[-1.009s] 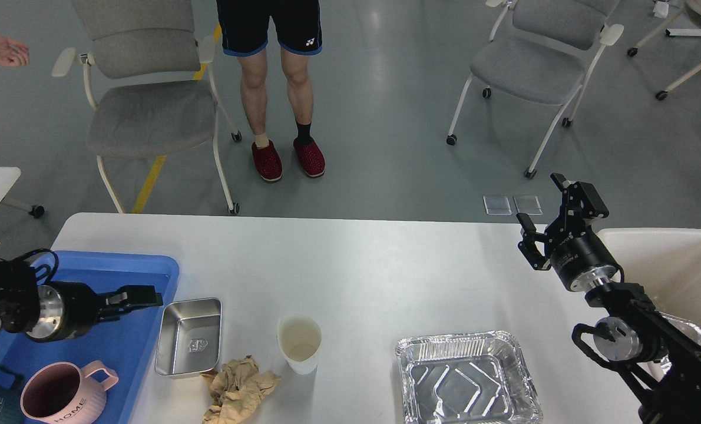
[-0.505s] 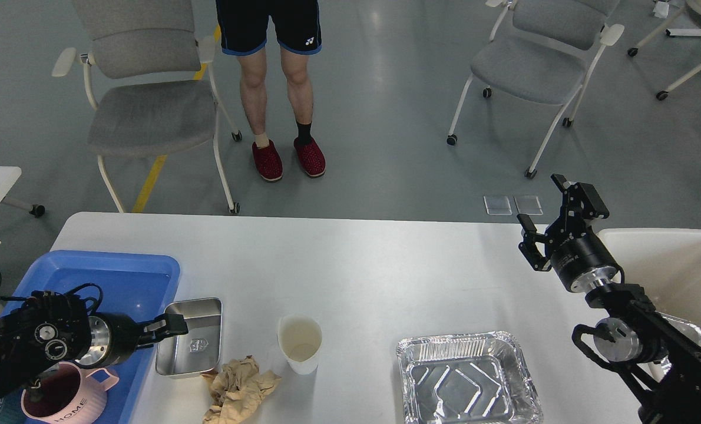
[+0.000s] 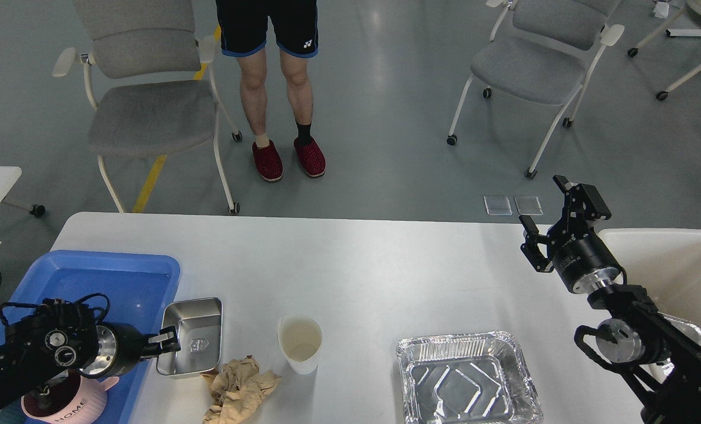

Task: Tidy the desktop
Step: 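Grasp the metal strainer basket with the left gripper and lift, then lower the strainer basket into the blue tray and release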

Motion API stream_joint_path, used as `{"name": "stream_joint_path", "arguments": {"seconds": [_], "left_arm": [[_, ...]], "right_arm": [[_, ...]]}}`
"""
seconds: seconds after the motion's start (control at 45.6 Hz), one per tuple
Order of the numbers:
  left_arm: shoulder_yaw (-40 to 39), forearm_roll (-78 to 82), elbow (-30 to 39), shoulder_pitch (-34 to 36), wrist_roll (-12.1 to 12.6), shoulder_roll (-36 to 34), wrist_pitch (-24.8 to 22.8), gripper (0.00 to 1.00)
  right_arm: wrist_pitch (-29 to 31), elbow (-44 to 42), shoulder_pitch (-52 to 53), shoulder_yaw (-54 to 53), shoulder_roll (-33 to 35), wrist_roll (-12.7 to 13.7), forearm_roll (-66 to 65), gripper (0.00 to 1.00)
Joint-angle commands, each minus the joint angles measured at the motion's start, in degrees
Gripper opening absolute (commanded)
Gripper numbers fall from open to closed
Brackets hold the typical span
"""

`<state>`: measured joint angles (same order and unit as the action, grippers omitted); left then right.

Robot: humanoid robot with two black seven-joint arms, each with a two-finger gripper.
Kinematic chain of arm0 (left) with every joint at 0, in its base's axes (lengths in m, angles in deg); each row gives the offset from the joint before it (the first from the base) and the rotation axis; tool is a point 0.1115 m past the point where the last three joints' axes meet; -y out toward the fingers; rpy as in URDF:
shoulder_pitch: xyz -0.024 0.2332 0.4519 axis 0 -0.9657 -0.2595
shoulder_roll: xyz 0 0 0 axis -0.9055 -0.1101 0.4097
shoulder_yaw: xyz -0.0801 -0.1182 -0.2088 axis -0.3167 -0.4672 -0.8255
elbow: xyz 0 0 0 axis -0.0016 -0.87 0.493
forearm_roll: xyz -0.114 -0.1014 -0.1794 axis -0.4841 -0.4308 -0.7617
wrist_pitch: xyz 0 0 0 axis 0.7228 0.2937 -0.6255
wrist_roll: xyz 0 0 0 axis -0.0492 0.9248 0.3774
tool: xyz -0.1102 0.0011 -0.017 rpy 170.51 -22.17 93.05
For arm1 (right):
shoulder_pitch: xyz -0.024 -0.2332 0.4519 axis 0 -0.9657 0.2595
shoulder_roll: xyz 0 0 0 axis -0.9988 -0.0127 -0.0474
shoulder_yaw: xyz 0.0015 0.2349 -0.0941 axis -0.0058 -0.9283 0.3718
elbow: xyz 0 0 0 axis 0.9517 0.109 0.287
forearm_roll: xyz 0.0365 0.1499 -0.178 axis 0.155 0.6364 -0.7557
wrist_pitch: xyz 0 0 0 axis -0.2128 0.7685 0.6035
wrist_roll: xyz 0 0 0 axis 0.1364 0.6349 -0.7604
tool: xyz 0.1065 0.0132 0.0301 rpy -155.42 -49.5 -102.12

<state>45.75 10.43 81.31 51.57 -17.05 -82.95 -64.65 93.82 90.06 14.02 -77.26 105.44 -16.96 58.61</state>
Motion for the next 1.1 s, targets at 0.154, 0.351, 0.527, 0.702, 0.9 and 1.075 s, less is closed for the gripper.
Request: {"name": "stream_joint_path", "arguments": {"seconds": [0.154,0.351,0.527,0.702,0.9,1.075], "left_arm": [[-0.1,0.0,-2.3,0.4,1.4,1.2,-0.3,0.0],[-0.4,0.4,-1.7,2.9,1.2,1.1,-0.7,0.0],[-1.2,0.3,5.0,8.0,2.3,-3.7,-3.8,0.0],[-3.0,-3.3,17.9,15.3,5.5,-20.4,-14.3,0.0],[-7.5,-10.9,20.8,21.9,5.4,-34.3,-25.7,0.0],[-10.1,-14.6,20.9,23.2,5.1,-41.0,-29.1,0.0]], "right_arm": [[0.0,0.2,0.0,0.0,0.0,0.0,0.0,1.0],[-0.2,0.2,0.0,0.0,0.0,0.0,0.1,1.0],[-0.2,0.3,0.0,-0.1,0.0,0.0,0.1,1.0],[-0.2,0.1,0.0,-0.1,0.4,0.0,0.1,1.0],[-0.2,0.1,0.0,-0.1,-0.3,0.0,0.0,1.0],[-0.2,0.1,0.0,-0.1,-0.3,0.0,0.0,1.0]]}}
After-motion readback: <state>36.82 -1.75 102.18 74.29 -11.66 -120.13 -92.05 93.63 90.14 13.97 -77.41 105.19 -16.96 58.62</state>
